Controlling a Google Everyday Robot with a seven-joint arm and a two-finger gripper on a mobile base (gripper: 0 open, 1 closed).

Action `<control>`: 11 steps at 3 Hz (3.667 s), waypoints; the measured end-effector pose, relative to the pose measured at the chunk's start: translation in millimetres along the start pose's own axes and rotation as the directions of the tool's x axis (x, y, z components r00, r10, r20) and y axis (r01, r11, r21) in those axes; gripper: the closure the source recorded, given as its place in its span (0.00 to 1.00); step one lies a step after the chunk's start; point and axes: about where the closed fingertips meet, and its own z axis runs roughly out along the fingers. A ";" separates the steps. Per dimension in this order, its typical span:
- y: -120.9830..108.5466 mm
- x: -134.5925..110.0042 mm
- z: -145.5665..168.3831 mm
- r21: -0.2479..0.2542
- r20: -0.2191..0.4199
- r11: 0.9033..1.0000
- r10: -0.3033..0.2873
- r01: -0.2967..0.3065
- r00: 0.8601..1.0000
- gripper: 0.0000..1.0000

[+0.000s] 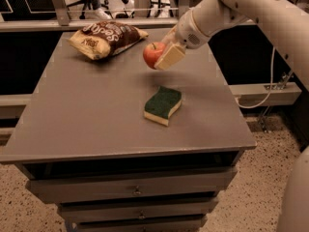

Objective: Move apple near sponge

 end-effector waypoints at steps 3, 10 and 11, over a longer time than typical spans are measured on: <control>46.6 19.7 19.8 -0.143 0.089 0.986 -0.071 0.084 0.993 0.84; 55.4 4.5 8.1 -0.139 0.225 0.990 0.032 0.000 0.974 0.00; 38.3 13.7 -12.4 -0.074 0.278 0.990 0.139 -0.123 0.950 0.00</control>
Offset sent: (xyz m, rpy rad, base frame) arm -0.0478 0.0065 -0.0450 0.0821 0.0462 0.1973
